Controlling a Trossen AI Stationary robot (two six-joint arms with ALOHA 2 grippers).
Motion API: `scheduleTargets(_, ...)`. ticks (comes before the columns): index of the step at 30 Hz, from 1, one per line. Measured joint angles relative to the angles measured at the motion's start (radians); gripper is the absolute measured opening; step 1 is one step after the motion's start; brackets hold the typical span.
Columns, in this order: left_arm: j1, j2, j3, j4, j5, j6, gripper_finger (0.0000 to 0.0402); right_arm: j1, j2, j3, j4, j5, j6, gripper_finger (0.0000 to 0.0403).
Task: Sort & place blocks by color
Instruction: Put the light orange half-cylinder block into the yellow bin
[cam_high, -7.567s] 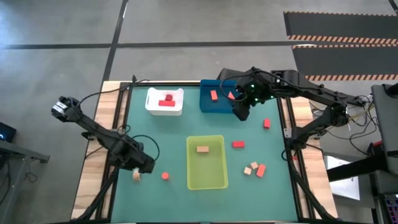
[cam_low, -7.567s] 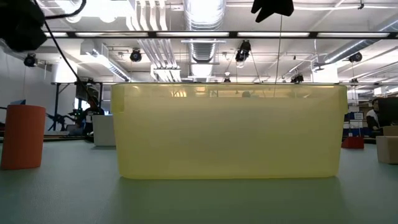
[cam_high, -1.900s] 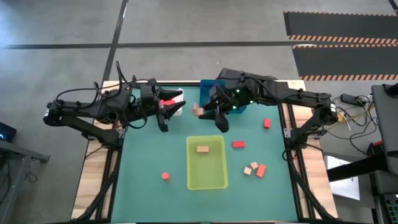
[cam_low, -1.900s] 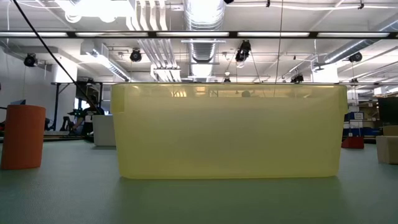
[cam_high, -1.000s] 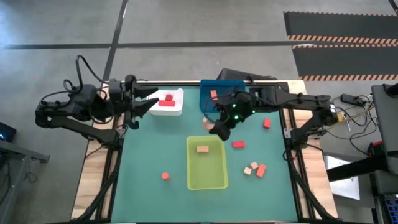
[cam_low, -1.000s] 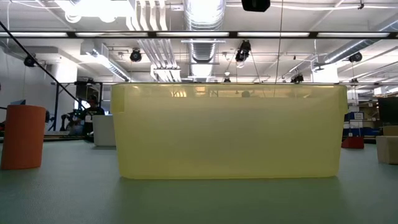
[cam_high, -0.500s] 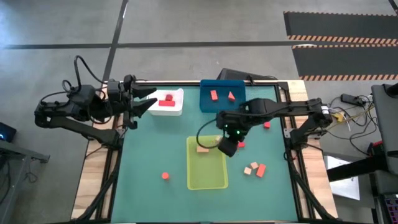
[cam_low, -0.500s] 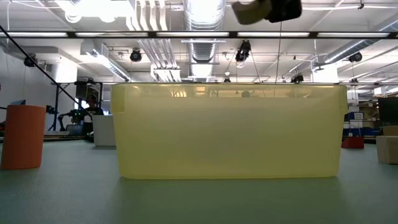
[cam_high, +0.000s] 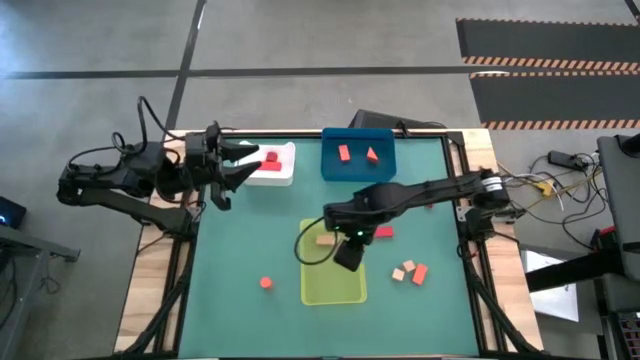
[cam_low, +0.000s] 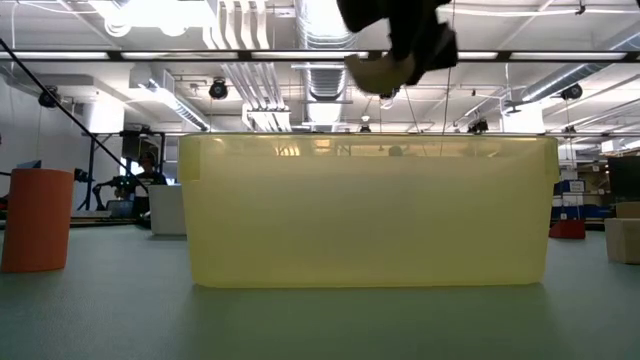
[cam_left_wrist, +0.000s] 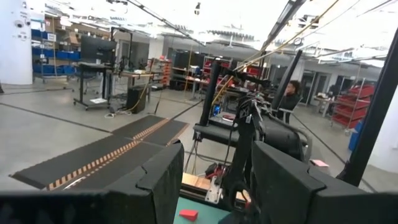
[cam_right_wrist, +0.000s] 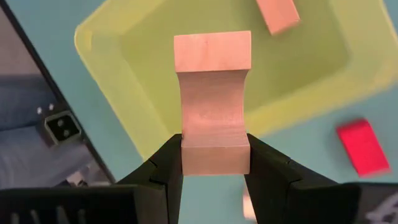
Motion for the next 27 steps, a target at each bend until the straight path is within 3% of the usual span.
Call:
scheduleTargets(13,0.000,-0.023,0.000,0.000,-0.002,-0.001,0.0176,-0.020,0.187,0.000,0.155,0.060,-0.079,0.0123)
scheduleTargets(27,0.000,-0.019,-0.008,-0.001,-0.003,-0.002,0.0176,-0.023,0.231,0.000,0.187,0.103,-0.092,0.0128)
